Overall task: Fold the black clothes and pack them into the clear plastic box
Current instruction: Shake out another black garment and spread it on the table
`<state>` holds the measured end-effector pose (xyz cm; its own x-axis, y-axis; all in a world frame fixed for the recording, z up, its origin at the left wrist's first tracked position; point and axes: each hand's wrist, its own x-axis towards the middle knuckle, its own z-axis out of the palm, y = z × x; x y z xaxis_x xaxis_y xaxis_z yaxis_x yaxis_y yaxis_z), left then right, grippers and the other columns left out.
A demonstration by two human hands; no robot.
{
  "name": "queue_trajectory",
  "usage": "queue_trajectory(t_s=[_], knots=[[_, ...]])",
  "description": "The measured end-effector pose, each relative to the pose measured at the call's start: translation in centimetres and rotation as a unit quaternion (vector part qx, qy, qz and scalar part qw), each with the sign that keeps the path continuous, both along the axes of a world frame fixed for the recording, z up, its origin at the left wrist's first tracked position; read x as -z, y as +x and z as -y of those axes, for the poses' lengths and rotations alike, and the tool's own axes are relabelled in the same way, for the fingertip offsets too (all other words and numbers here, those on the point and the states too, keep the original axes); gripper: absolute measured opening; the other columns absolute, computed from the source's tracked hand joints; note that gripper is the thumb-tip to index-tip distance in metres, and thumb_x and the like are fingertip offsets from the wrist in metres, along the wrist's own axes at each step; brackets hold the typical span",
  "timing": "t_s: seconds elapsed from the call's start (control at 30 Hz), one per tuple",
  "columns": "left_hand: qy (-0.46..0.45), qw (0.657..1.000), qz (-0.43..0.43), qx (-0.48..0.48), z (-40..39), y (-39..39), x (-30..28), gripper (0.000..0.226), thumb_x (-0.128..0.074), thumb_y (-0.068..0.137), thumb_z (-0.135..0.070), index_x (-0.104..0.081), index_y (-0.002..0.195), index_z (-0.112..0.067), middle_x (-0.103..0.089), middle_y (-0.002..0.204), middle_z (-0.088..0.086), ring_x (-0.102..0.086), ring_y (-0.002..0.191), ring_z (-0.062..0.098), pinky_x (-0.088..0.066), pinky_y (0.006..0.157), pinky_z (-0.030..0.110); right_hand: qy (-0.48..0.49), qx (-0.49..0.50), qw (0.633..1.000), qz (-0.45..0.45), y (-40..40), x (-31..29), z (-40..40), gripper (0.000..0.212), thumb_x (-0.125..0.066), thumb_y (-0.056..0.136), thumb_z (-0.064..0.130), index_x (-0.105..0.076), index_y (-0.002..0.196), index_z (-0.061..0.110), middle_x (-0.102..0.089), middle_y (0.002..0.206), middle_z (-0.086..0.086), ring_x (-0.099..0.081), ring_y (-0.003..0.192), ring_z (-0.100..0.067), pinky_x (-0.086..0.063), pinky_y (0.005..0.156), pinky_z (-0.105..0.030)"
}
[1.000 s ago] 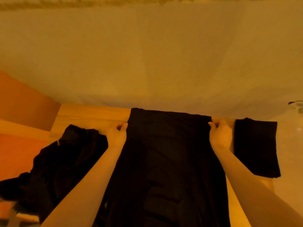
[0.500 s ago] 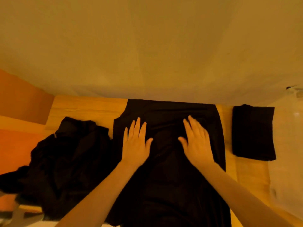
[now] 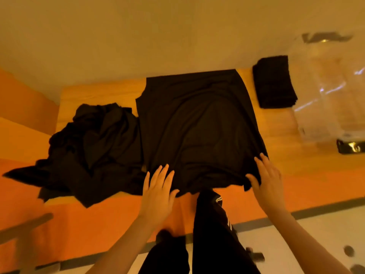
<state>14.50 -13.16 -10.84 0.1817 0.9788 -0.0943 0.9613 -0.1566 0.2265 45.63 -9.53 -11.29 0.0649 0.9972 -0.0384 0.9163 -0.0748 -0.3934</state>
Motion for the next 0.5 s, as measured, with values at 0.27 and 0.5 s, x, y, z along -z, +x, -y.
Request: queue_trajectory(t_s=[0.27,0.5], knots=[[-0.095,0.876,0.326,-0.344,7.4,0.5,0.7,0.007,-0.062,0.087,-0.018,-0.062,0.087,-0.024,-0.063,0.086,-0.005,-0.061,0.087,0.020,-0.044,0.074,0.027,-0.032,0.175,0.972,-0.154,-0.6,1.3,5.3,0.065,-0.080,0.067,0.027,-0.047,0.117,0.002,-0.049,0.108,-0.015,-0.051,0.096,-0.030,-0.042,0.070,-0.034],[0.110,0.988,0.089,-0.064,2.6,3.9,1.8,0.041,-0.061,0.073,-0.040,-0.061,0.110,-0.021,-0.061,0.108,-0.002,-0.044,0.103,0.013,-0.039,0.086,0.033,0.104,0.020,0.994,-0.017,-0.3,1.4,2.2,0.028,-0.075,0.074,0.010,-0.063,0.099,0.002,-0.061,0.097,-0.014,-0.059,0.092,-0.036,-0.043,0.075,-0.044]])
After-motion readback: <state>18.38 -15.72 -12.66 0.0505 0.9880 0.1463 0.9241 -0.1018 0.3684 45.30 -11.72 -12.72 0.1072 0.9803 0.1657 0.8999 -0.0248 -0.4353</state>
